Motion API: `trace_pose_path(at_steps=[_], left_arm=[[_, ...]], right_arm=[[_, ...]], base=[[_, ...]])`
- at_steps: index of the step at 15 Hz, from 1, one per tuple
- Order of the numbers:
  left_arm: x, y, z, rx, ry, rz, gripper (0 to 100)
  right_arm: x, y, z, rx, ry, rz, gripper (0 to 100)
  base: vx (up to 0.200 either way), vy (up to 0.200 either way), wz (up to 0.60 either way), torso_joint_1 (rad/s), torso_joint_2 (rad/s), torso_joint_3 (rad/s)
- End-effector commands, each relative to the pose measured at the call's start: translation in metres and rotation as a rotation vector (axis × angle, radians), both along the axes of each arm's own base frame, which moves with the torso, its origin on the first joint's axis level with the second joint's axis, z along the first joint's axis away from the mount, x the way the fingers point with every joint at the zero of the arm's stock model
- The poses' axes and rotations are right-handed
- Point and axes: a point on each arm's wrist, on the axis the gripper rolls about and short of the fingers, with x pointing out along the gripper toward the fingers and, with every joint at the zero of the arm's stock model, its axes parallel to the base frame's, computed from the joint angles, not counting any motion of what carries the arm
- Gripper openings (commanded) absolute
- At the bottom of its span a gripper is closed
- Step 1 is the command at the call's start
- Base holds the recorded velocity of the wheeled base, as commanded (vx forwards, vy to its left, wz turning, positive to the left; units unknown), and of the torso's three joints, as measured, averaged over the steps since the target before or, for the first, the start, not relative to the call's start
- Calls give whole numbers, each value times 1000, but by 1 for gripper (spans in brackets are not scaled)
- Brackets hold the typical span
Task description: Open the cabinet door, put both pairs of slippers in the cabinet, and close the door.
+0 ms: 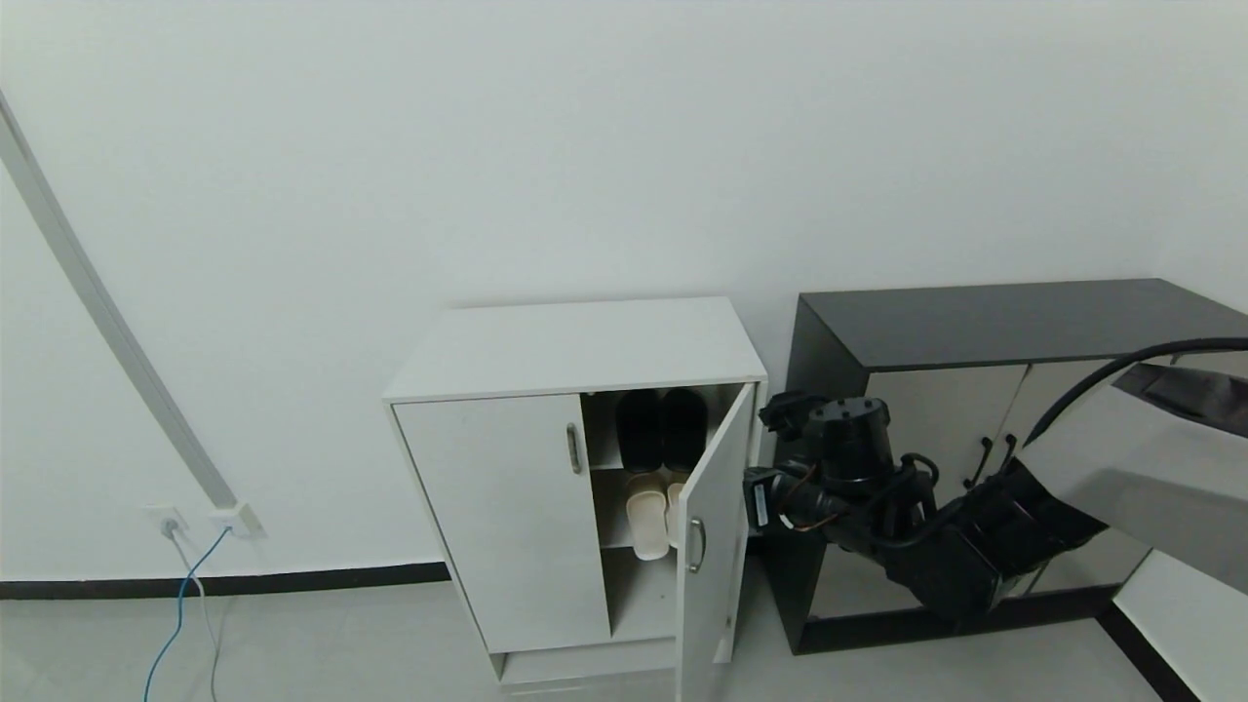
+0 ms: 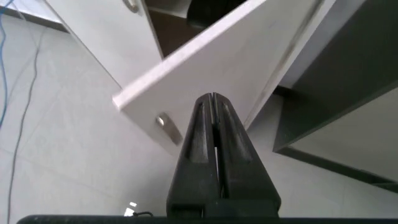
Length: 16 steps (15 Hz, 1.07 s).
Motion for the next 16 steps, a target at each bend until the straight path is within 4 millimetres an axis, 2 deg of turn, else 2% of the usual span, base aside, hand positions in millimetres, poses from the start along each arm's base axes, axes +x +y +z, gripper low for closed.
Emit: trace_pose_path(at_steps=[1, 3, 6, 13, 16], left_arm=[[0, 0, 0, 0, 1, 0, 0], [0, 0, 0, 0, 1, 0, 0], [0, 0, 0, 0, 1, 0, 0], [0, 0, 0, 1, 1, 0, 0], [0, 0, 0, 1, 1, 0, 0]], right_arm=[[-5, -3, 7, 7, -11, 0, 0], [-8, -4, 4, 11, -21, 3, 0], [-16, -11, -1, 15, -20, 8, 0], [-36, -26, -1, -9, -22, 24, 0], [-48, -35, -9, -51, 12, 25, 0]], base=[[0, 0, 0, 0, 0, 0], [0, 0, 0, 0, 0, 0], [0, 0, 600, 1, 4, 7], [0, 0, 0, 0, 0, 0], [0, 0, 0, 0, 0, 0]])
